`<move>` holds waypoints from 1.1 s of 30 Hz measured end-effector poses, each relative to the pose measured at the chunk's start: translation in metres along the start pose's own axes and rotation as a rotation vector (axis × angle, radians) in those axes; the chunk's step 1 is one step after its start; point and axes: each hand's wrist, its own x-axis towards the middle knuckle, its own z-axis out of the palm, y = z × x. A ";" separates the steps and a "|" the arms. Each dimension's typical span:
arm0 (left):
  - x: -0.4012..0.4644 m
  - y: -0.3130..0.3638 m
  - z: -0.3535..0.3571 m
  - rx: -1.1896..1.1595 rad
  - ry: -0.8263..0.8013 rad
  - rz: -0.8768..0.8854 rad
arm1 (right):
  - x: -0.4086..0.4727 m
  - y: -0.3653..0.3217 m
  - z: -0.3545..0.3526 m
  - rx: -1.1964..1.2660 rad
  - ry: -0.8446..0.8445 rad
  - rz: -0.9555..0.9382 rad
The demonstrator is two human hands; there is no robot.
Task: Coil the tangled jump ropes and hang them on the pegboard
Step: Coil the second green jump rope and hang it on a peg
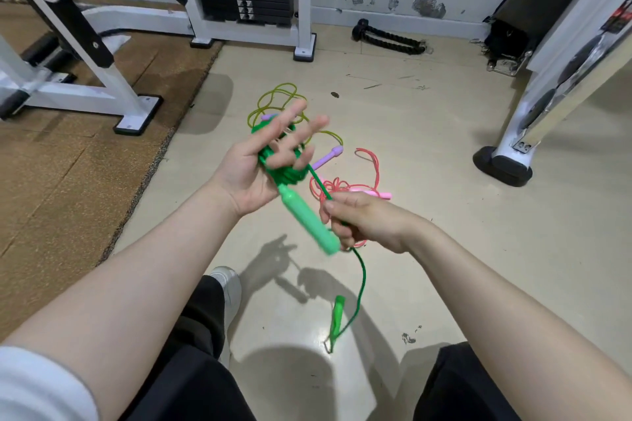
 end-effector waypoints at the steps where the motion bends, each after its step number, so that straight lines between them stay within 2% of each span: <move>1: 0.003 0.000 0.001 0.010 0.134 0.108 | -0.002 0.000 0.002 -0.052 -0.061 0.058; 3: 0.007 0.000 0.000 0.076 0.352 0.227 | -0.006 -0.002 0.006 -0.188 -0.200 0.165; 5: 0.007 0.003 -0.002 0.217 0.518 0.237 | -0.010 -0.005 0.007 -0.221 -0.284 0.166; 7: 0.004 0.002 -0.010 0.577 0.666 0.192 | -0.016 -0.015 0.003 -0.227 -0.245 0.063; 10: 0.002 -0.009 -0.008 1.005 0.667 0.015 | -0.023 -0.033 -0.010 -0.170 -0.031 -0.125; 12: 0.003 -0.018 0.007 1.081 0.602 -0.225 | -0.023 -0.038 -0.022 -0.018 0.154 -0.239; 14: -0.002 -0.024 0.029 1.034 0.392 -0.432 | -0.018 -0.040 -0.024 0.119 0.352 -0.331; 16: -0.008 -0.024 0.044 0.865 0.148 -0.578 | -0.010 -0.038 -0.018 0.249 0.481 -0.372; 19: -0.013 -0.016 0.037 0.500 -0.190 -0.577 | 0.003 -0.025 -0.009 0.260 0.452 -0.311; 21: -0.013 -0.011 0.030 0.306 -0.246 -0.439 | 0.007 -0.012 -0.004 0.070 0.352 -0.200; 23: -0.008 -0.010 0.023 0.255 -0.081 -0.248 | 0.004 -0.003 0.002 -0.169 0.172 -0.061; 25: -0.003 -0.009 0.018 0.298 0.156 -0.057 | -0.004 0.000 0.011 -0.341 -0.099 0.080; 27: 0.000 -0.006 0.014 0.420 0.382 0.122 | -0.013 0.000 0.016 -0.432 -0.265 0.105; 28: 0.000 -0.005 0.013 0.512 0.473 0.182 | -0.017 -0.001 0.016 -0.423 -0.262 0.043; 30: -0.003 -0.002 0.012 0.722 0.585 0.168 | -0.021 -0.009 0.010 -0.393 -0.095 -0.139; 33: -0.003 -0.010 -0.001 0.976 0.550 -0.139 | -0.022 -0.024 -0.009 -0.217 0.221 -0.333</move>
